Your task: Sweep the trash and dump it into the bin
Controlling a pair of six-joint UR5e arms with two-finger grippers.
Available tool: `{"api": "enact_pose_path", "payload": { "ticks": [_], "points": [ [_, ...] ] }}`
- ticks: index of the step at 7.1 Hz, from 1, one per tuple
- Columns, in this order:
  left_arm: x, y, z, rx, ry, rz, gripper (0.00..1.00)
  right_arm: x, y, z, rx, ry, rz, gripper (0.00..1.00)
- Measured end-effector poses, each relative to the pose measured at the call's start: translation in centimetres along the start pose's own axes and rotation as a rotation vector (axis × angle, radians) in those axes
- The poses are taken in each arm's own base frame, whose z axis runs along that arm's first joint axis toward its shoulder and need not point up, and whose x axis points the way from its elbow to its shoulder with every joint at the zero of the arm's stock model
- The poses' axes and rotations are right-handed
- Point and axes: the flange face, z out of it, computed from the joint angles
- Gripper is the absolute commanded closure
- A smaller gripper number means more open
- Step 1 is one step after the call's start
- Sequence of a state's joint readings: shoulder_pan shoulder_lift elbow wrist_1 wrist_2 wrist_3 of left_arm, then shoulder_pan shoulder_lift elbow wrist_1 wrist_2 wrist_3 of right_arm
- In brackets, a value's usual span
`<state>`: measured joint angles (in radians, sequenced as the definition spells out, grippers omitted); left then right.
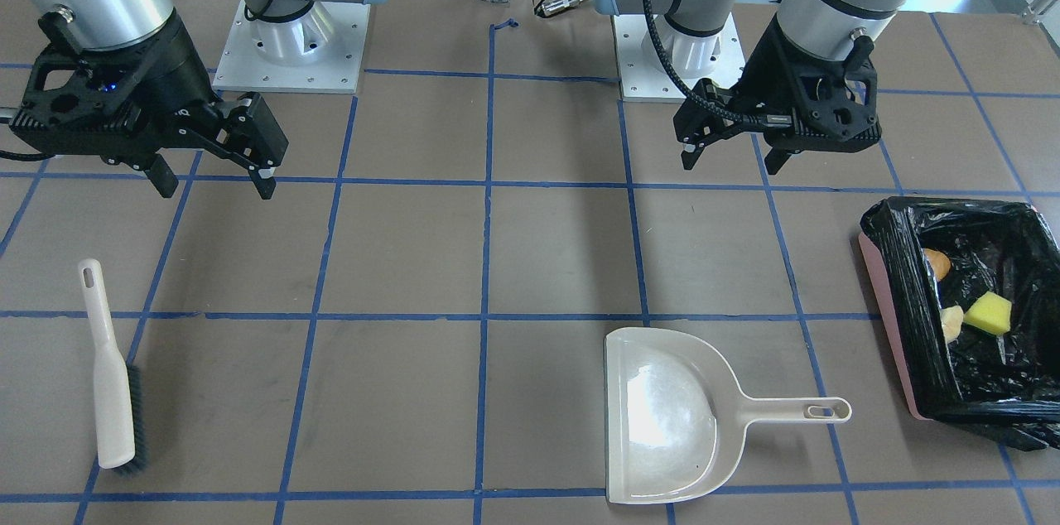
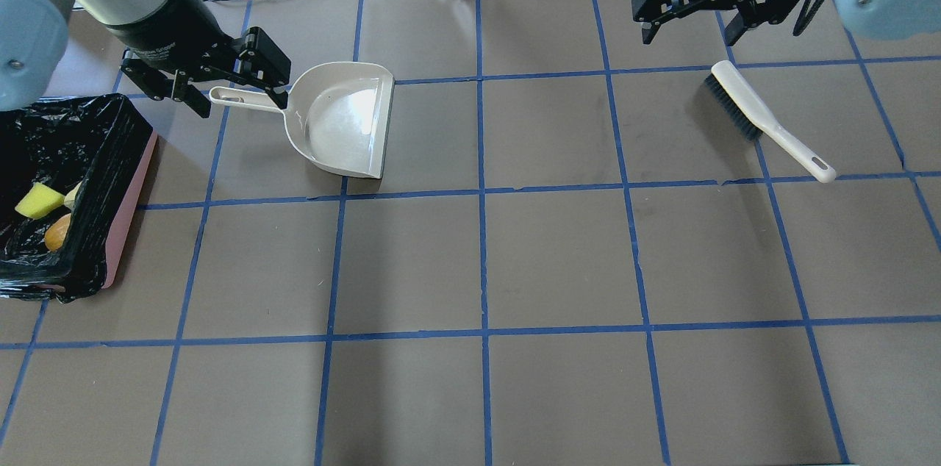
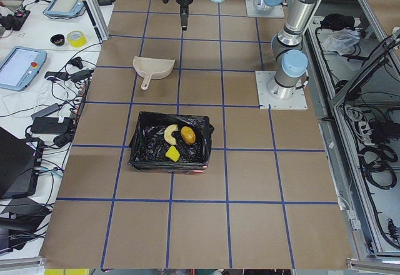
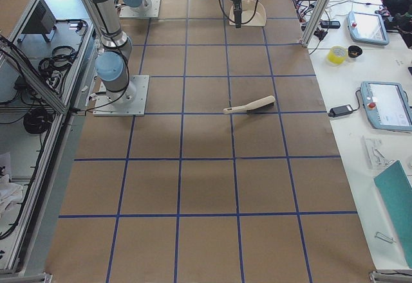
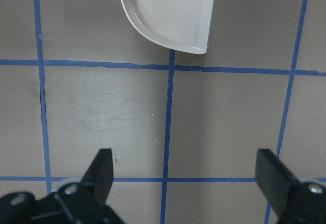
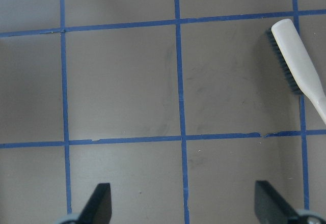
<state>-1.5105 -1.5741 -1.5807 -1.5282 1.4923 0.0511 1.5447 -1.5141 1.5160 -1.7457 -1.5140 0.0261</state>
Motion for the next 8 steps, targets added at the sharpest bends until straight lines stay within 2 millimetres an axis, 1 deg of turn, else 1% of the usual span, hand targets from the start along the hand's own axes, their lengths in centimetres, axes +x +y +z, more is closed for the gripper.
{"api": "enact_pose_path", "payload": {
  "ticks": [3, 6, 8],
  "points": [
    [-0.8, 0.2, 0.1, -0.010, -0.009, -0.012, 0.00, 0.0, 0.0, 0.1, -0.001, -0.001, -0.001, 0.00],
    [-1.2, 0.4, 0.1, -0.015, -0.020, -0.066, 0.00, 0.0, 0.0, 0.1, -0.001, -0.001, -0.001, 0.00],
    [-1.8, 0.7, 0.2, -0.031, -0.094, -0.061, 0.00, 0.0, 0.0, 0.1, -0.001, -0.002, -0.001, 0.00]
  ]
}}
